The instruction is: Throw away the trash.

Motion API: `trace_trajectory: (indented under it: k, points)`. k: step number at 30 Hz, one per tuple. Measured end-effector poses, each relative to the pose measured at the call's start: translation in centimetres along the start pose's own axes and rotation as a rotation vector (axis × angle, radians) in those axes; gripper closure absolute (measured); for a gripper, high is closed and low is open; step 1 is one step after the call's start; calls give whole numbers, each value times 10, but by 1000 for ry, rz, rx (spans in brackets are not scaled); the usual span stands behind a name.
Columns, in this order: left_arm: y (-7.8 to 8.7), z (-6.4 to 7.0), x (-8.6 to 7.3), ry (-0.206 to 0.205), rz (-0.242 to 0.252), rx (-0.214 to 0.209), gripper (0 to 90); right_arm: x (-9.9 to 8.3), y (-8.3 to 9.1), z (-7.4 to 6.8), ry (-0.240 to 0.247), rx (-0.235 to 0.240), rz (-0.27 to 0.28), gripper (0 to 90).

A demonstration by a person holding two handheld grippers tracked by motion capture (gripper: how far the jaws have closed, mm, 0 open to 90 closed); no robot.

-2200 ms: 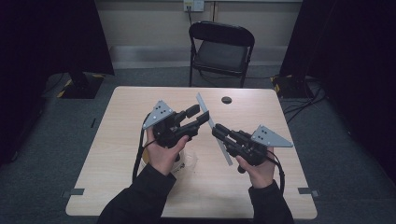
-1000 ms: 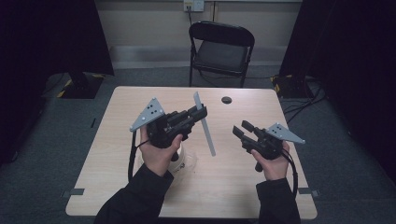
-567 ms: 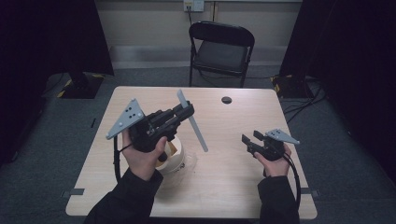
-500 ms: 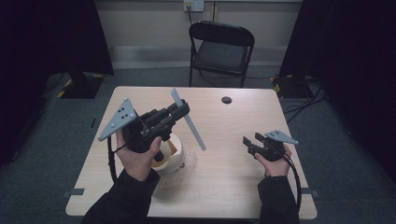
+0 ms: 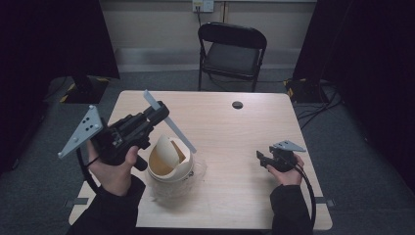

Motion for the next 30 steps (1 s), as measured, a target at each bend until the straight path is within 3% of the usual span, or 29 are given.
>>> trace_trajectory:
  k: [11,19,30]
  points:
    - [42,-22,8,-19,-8,80,806,-3,-1,0,18,-12,-19,410]
    - [70,-36,12,-25,1,139,807,-9,-1,5,-9,-17,-17,413]
    - [88,-56,-16,3,-79,201,807,-16,-2,11,-23,-25,-30,413]
Point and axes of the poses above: each handheld gripper's, and its own axes: y roughly backward along the jaws, x roughly out of its top, z roughly to its right, the point moved 7 cm from there along -y, roughly forward along the jaws, and after that the axes turned 4 degrees about z, right-handed, at the moved point
